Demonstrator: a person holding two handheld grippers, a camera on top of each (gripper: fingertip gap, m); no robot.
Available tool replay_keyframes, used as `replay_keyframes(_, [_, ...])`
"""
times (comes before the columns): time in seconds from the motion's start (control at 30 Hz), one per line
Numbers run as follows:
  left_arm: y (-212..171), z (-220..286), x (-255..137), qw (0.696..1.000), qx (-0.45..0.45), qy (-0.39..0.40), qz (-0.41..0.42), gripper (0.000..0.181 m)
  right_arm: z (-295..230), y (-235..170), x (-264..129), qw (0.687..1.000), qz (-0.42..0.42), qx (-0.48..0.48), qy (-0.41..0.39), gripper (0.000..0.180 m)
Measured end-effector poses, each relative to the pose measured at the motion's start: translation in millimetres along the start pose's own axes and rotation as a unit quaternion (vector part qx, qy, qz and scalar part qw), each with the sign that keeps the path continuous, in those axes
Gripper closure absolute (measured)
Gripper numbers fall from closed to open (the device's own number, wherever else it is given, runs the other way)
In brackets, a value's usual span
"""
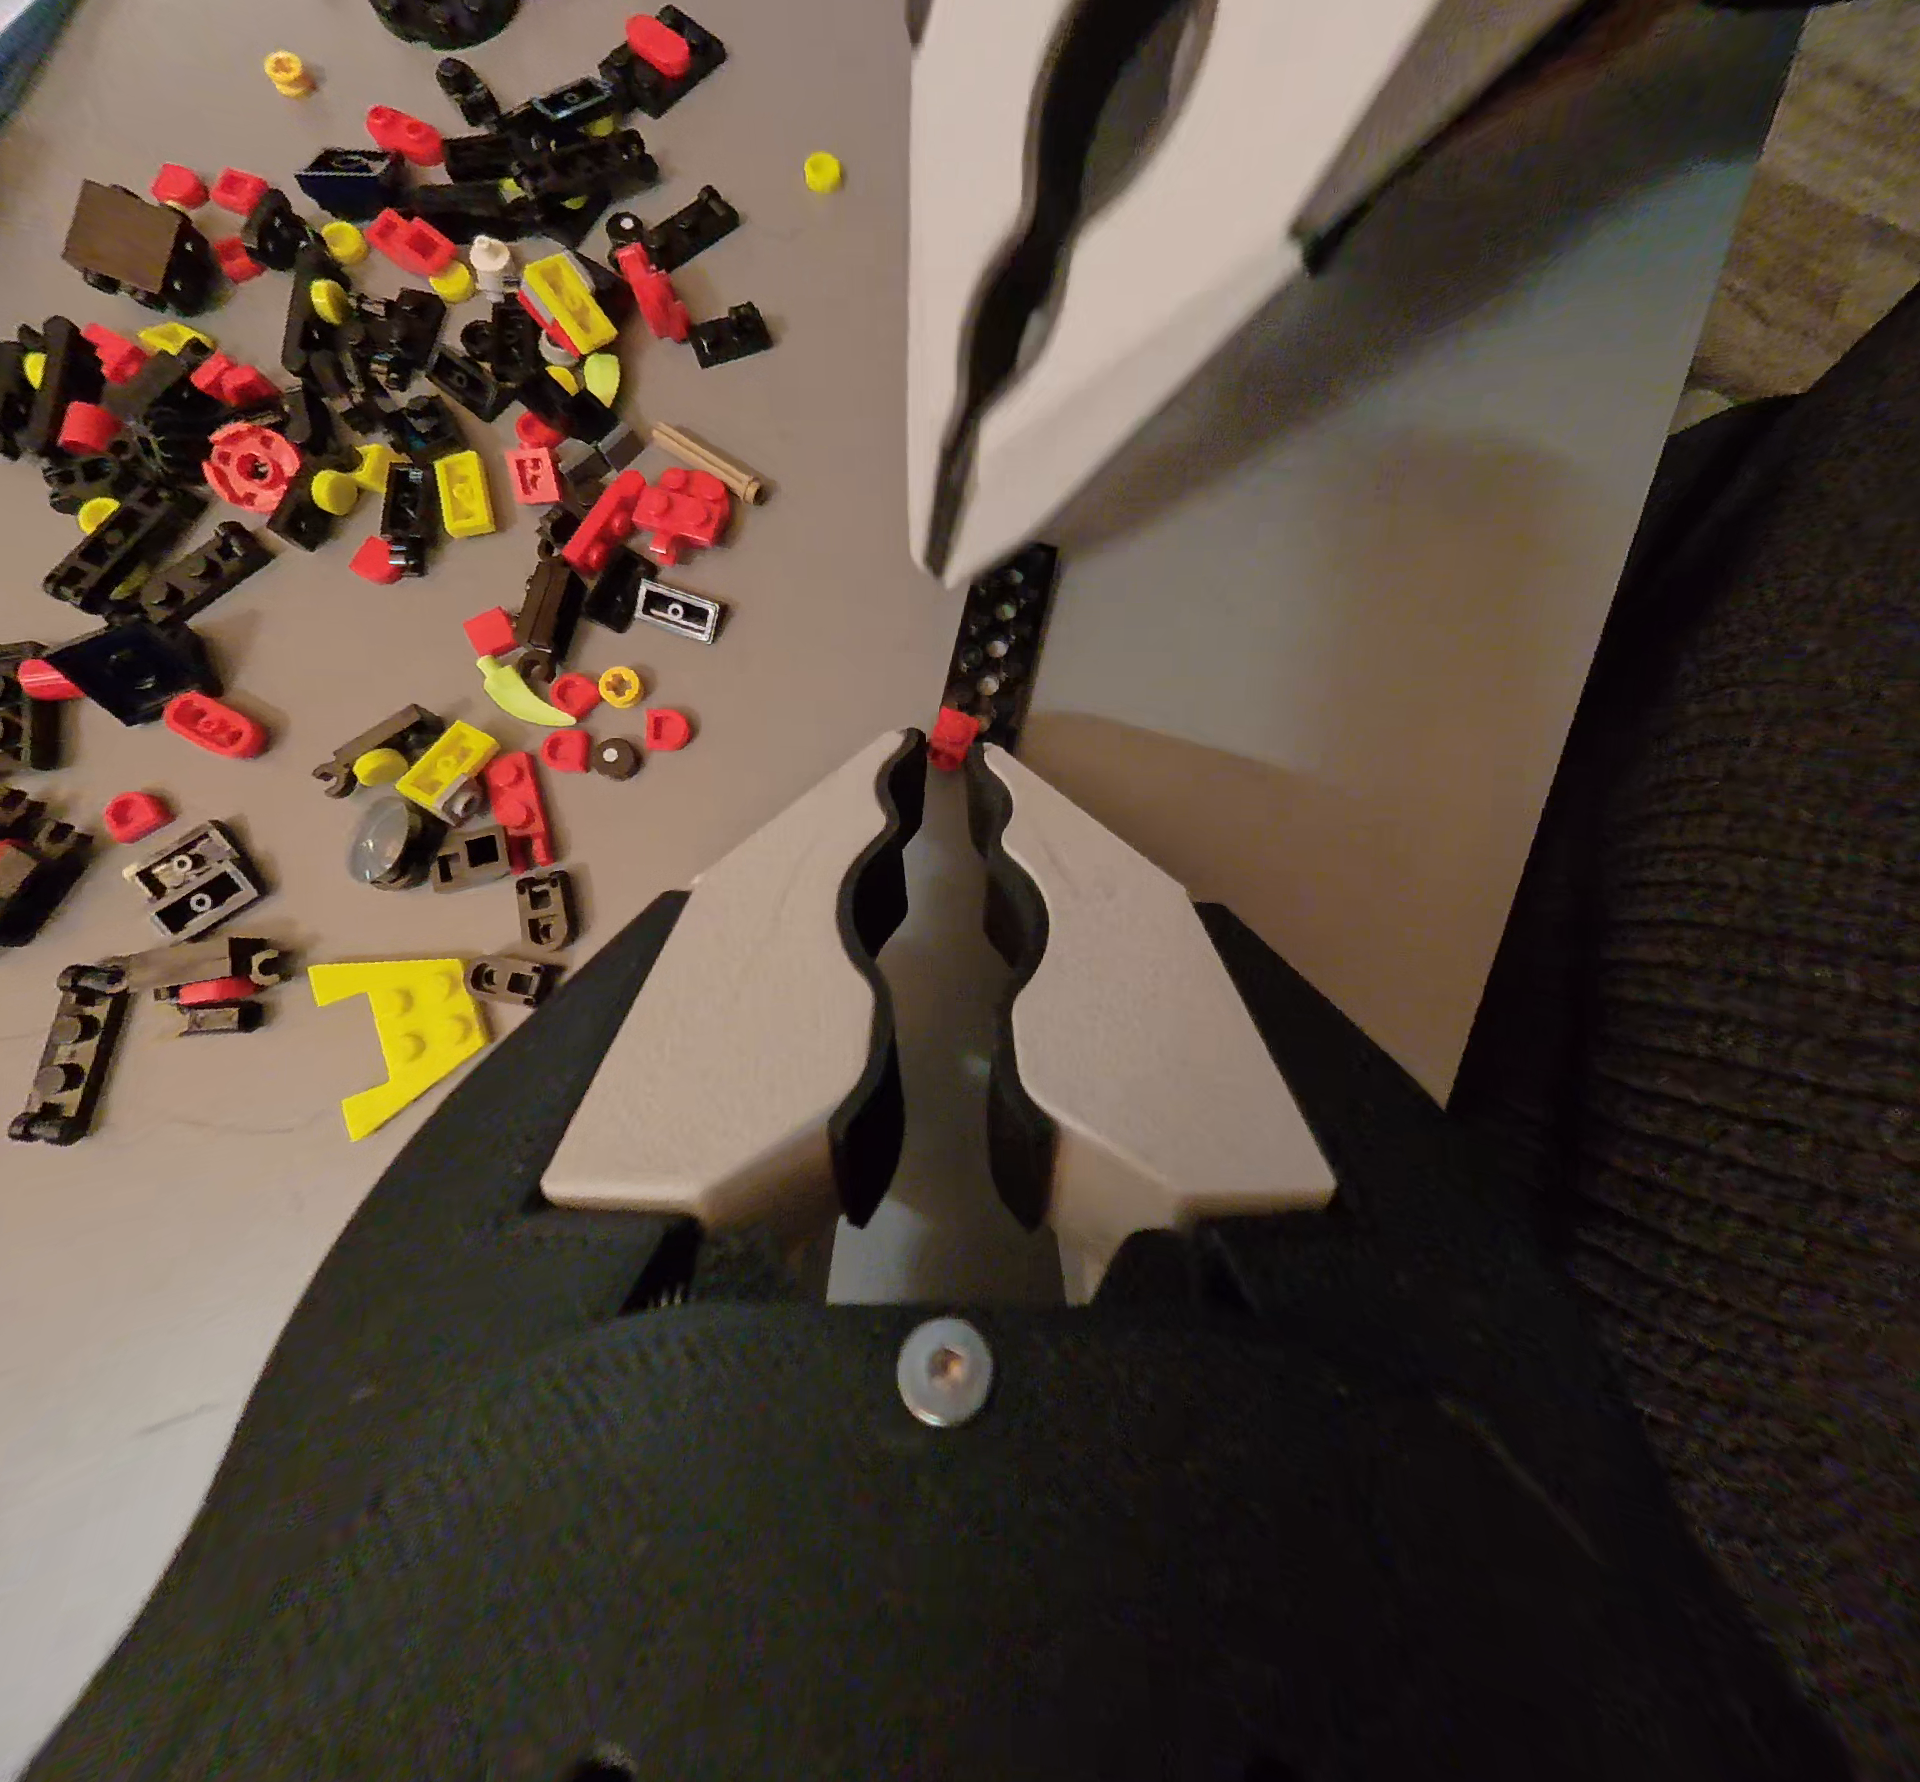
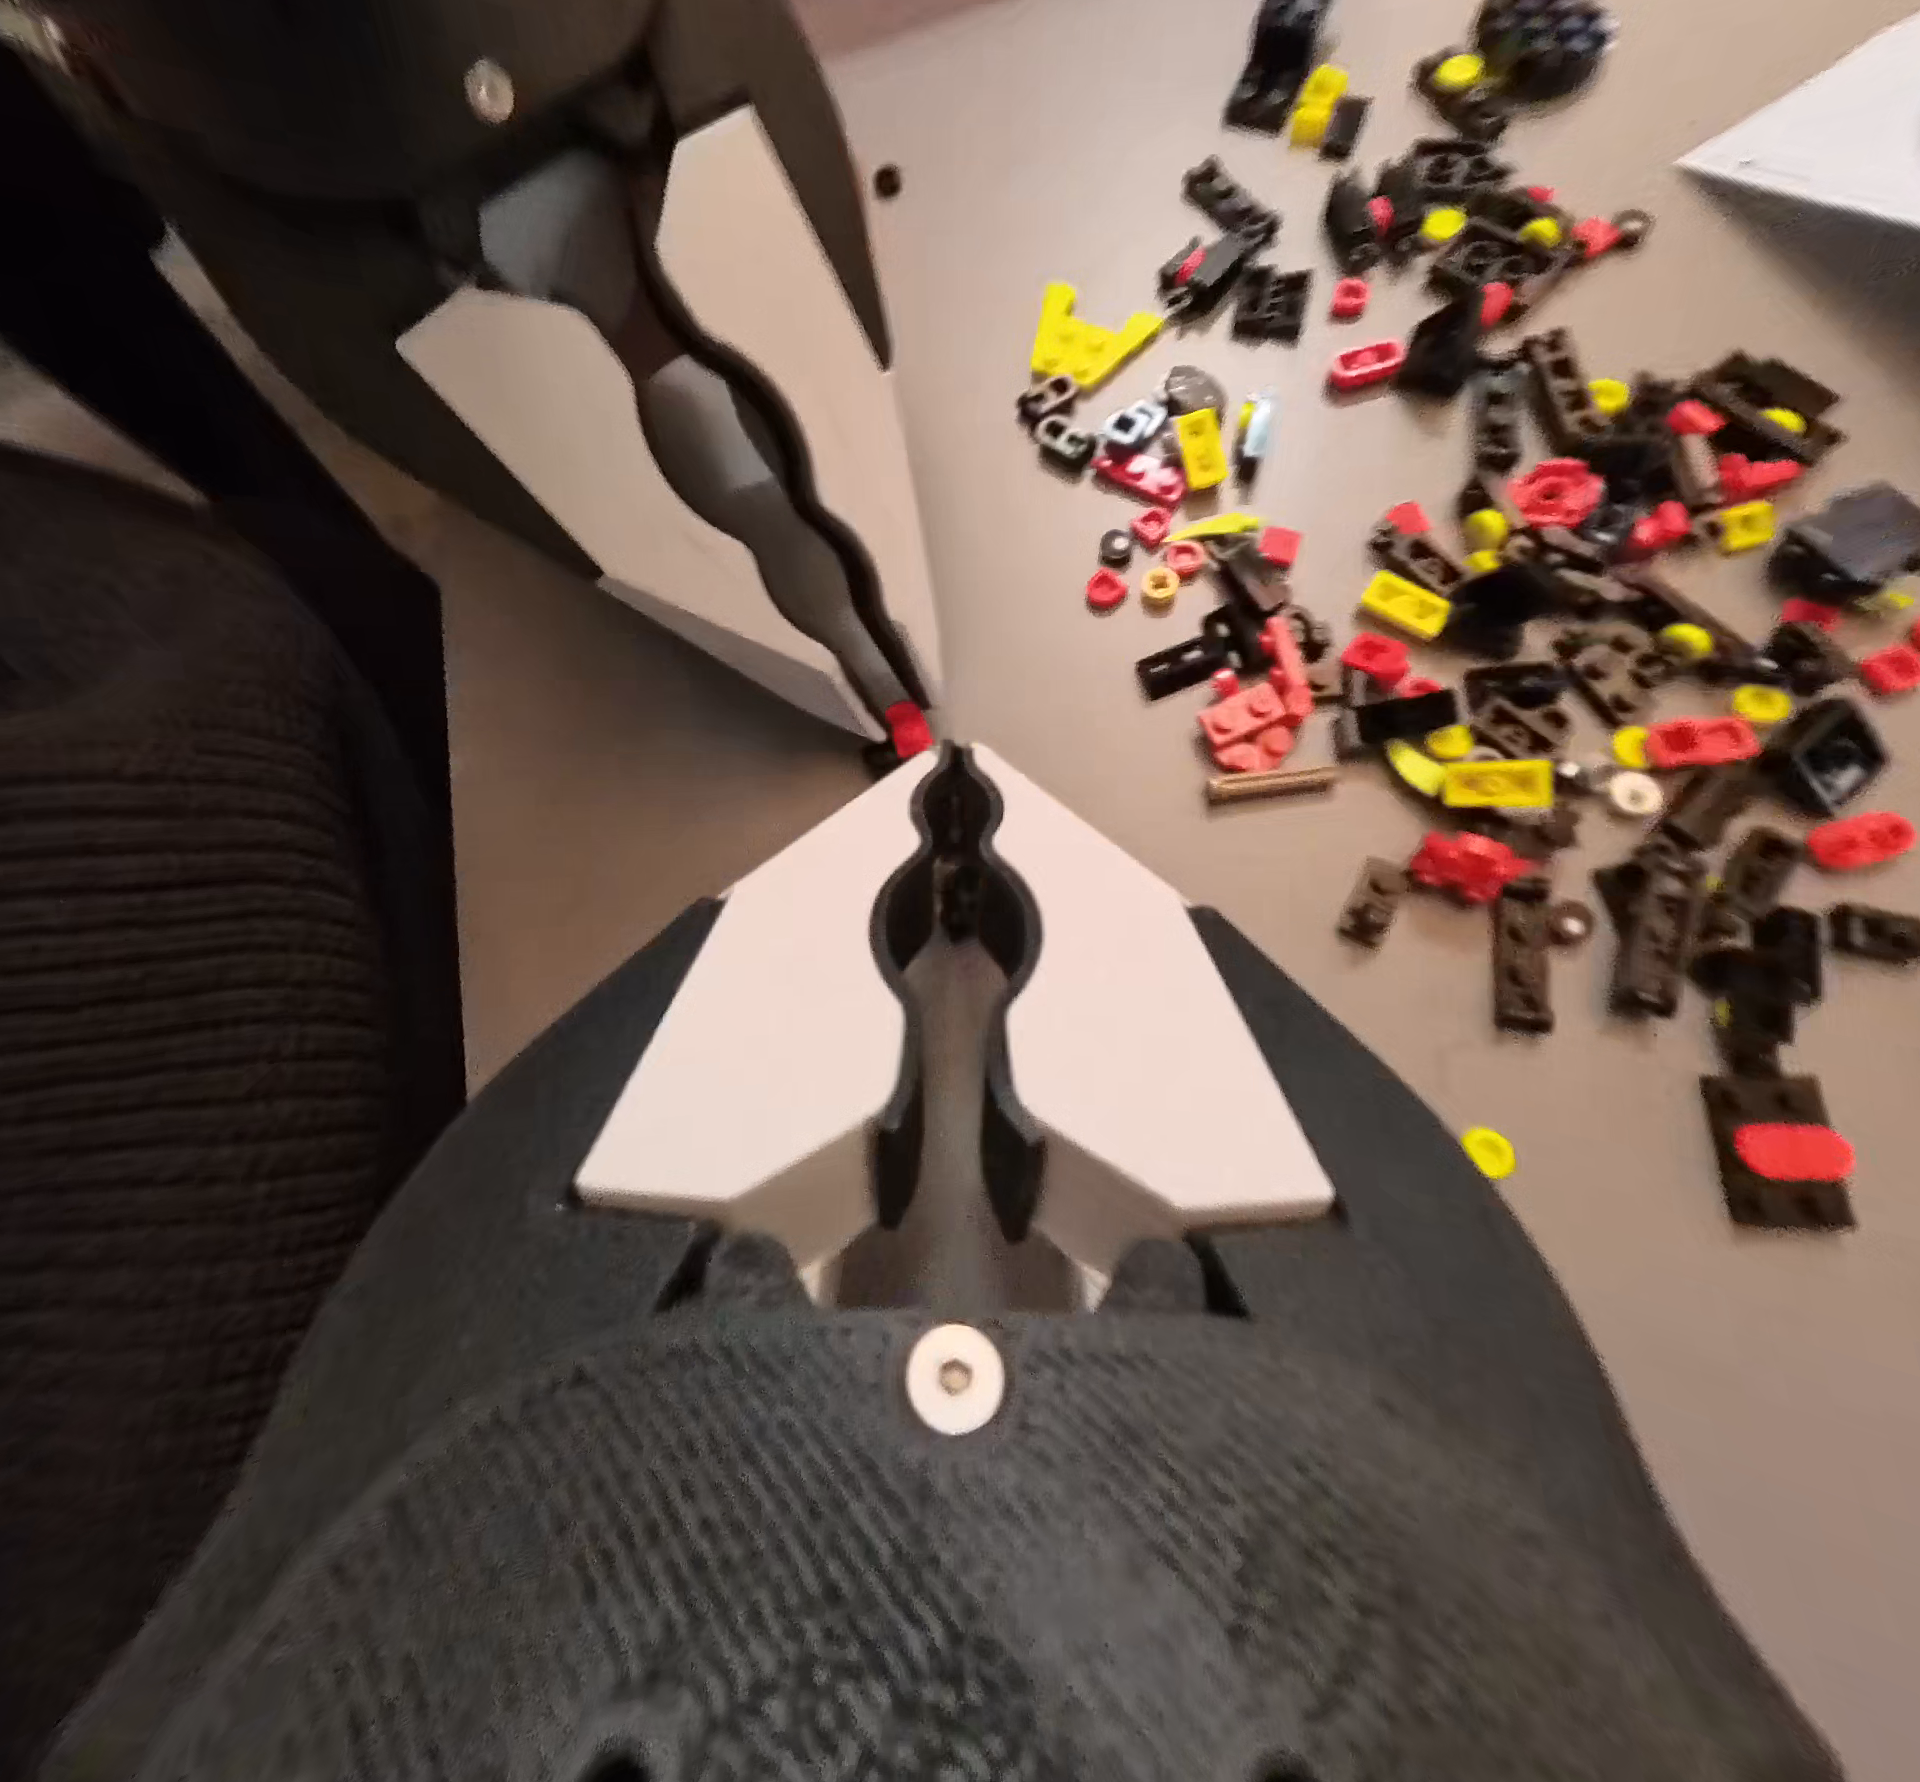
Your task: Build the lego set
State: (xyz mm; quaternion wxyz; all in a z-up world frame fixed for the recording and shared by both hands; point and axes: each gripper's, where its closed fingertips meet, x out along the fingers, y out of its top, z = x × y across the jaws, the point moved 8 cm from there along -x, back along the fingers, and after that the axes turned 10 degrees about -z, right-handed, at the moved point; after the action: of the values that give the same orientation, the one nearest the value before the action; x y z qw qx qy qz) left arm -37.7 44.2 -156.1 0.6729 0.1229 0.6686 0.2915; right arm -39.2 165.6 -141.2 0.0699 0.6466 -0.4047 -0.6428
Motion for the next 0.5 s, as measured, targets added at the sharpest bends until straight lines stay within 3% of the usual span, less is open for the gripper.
replay_keyframes(0.03, [0,0,0,1.0,-0.002,-0.002,0.0,0.177,-4,1,5,1.0,-0.012,-0.013,-0.004,0.18])
replay_keyframes(0.27, [0,1,0,1.0,-0.009,-0.01,0.0,0.176,-9,-3,13,0.996,-0.051,-0.064,-0.03,0.18])
replay_keyframes(0.37, [-1,1,0,1.0,-0.013,-0.014,0.001,0.176,-7,-6,10,0.996,-0.044,-0.071,-0.007,0.148])
replay_keyframes(0.5, [-2,0,2,1.0,-0.017,-0.023,-0.002,0.176,-4,-12,13,0.993,-0.056,-0.101,-0.018,0.146])
